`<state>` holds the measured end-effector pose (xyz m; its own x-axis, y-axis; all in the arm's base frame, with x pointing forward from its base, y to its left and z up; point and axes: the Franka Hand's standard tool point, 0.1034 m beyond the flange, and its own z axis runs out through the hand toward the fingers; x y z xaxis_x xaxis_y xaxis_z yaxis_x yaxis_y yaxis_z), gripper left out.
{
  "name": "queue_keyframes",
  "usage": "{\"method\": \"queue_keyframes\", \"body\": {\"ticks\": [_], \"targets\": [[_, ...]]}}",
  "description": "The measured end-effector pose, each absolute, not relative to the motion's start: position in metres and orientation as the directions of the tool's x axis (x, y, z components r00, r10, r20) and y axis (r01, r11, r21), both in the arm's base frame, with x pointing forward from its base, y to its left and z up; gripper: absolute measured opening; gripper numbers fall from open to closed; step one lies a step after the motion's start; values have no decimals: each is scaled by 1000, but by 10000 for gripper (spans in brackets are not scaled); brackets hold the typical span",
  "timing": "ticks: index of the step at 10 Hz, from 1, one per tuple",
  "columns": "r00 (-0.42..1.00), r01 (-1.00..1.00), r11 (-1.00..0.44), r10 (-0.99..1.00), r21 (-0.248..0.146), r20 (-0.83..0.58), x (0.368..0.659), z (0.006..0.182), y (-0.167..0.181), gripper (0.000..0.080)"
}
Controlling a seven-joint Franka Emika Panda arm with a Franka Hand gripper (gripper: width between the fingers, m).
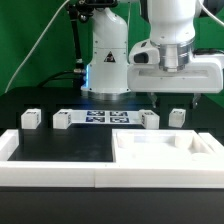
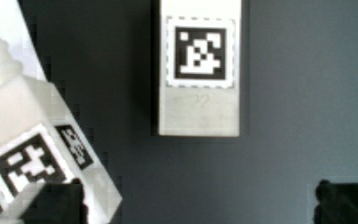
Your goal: Assemble one leg
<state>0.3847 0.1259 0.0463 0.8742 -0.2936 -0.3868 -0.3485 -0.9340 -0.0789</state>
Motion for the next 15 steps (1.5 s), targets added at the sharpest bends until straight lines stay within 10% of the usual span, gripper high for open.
{"method": "queue_keyframes", "body": {"ticks": [7,15], "targets": [[641,-350,-935,-194,-58,-742,367,28,127,649],[643,-319,-946,-176,-51,-745,354,18,144,649]]}}
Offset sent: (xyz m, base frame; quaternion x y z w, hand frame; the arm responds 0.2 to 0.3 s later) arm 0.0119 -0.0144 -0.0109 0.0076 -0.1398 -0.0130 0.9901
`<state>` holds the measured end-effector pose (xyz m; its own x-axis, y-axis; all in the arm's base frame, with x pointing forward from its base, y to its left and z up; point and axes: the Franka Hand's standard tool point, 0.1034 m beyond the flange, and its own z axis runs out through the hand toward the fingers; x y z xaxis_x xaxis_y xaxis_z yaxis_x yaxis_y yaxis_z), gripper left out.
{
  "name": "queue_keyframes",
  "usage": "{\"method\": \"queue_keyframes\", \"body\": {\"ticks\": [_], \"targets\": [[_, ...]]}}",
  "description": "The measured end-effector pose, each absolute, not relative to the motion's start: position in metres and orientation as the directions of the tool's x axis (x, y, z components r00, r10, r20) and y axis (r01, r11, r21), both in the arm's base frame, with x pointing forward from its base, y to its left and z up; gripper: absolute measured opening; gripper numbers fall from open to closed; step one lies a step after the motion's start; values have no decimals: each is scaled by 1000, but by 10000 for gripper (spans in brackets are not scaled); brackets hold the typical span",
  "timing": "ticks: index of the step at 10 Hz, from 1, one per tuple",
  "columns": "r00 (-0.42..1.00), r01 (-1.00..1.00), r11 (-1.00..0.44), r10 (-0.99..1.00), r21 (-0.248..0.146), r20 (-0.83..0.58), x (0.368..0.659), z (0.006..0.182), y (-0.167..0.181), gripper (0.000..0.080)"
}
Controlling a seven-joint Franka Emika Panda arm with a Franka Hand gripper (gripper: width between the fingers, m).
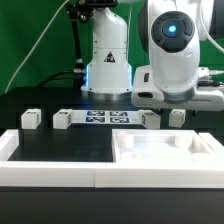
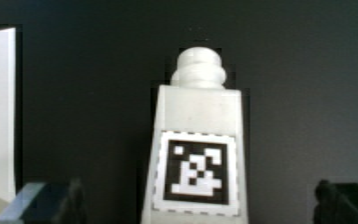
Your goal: Assemble one leg
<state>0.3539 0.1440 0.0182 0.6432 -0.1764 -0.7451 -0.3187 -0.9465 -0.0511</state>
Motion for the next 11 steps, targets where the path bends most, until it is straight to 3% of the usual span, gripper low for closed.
{"method": "queue_keyframes", "body": {"ticks": [4,6,7,8,11], "targets": [[642,-322,-946,-184,-43,-744,349,9,143,649],[642,-322,-946,-184,-44,-745,349,8,143,398],[642,-322,-946,-184,-44,-745,349,8,143,398],[642,-322,-946,-184,-44,-745,349,8,143,290],[641,-322,-946,-184,-44,-745,349,8,143,290]]}}
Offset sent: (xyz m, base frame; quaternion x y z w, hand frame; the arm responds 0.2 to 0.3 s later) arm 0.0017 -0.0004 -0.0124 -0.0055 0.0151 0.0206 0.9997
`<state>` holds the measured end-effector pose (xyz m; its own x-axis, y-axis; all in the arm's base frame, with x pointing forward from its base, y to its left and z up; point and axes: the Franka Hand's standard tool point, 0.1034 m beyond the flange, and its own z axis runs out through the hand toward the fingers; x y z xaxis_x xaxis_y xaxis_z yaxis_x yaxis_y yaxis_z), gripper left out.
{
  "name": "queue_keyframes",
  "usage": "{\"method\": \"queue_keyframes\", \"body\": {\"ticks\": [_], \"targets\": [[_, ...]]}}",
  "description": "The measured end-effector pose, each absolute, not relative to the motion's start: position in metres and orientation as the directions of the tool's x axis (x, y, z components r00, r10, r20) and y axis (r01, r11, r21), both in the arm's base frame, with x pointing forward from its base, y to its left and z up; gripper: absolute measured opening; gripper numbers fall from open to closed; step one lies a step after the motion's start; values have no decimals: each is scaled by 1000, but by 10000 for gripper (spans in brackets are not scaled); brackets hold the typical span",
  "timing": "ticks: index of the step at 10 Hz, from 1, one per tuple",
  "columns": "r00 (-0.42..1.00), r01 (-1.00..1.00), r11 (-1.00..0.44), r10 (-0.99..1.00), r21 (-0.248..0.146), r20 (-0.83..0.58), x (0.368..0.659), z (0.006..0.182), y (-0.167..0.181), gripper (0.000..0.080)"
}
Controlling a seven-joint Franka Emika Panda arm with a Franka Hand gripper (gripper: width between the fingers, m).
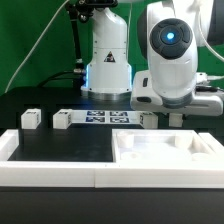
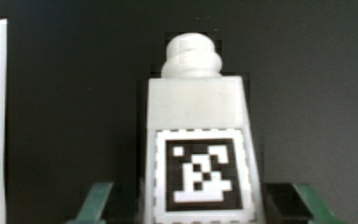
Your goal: Assemble one leg
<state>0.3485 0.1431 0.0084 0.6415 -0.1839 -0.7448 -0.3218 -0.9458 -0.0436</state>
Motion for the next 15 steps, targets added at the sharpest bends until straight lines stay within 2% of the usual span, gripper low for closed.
{"method": "queue_keyframes", "body": {"ticks": [2,6,8,9,11,13,15], "targets": [[641,-310,-949,-164,-57,-750,348,12,141,290],[679,-245,-963,-86,-116,-729,374,66,132,291],[709,-247,-960,-86,-132,-700,389,81,129,291],[710,-246,-960,-87,-130,-699,387,79,129,291],[784,-242,-961,-113,-133,-611,394,76,129,291],[891,-184,-974,-108,-134,-442,399,69,118,291],[939,-86,-990,-42,-113,-341,415,84,105,291]]}}
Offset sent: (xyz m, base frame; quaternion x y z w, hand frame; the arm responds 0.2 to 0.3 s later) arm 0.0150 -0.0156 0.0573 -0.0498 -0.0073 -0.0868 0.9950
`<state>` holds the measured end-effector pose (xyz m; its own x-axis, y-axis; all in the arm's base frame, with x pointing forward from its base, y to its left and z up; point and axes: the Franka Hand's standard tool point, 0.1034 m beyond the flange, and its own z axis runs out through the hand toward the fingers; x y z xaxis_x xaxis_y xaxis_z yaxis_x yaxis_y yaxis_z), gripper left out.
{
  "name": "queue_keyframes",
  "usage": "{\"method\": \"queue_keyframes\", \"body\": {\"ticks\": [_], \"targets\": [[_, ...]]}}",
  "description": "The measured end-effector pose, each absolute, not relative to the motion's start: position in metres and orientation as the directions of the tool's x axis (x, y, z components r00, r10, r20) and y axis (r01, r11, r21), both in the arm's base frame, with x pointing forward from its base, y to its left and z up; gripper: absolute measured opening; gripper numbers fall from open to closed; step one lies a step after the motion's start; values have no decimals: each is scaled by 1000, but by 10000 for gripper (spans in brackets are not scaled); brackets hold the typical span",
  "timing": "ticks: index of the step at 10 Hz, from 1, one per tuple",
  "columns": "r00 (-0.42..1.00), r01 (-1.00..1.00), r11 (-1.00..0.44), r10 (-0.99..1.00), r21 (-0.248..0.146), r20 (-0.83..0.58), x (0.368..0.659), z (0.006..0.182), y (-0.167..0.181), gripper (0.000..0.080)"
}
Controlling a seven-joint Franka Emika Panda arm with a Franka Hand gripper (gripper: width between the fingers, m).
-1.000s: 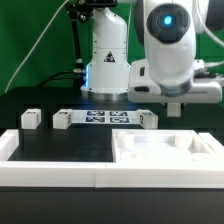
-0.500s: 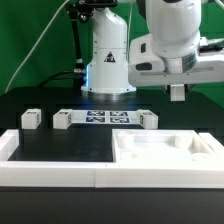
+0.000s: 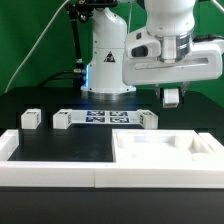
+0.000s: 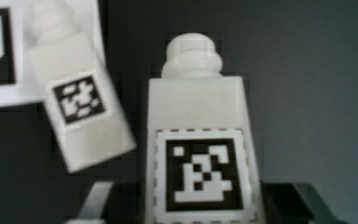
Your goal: Assemble one leg
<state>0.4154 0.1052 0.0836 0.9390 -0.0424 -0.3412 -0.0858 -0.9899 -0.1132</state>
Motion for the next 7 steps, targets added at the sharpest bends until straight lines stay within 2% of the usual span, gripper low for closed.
{"method": "queue_keyframes", "body": {"ticks": [1,3,7], "targets": [[966,-24,-995,1,-93,-258,425,96,103,291],[995,2,-996,12,-94,-102,441,108,102,291],[976,39,-995,19,-89,216,451,104,104,291]]}}
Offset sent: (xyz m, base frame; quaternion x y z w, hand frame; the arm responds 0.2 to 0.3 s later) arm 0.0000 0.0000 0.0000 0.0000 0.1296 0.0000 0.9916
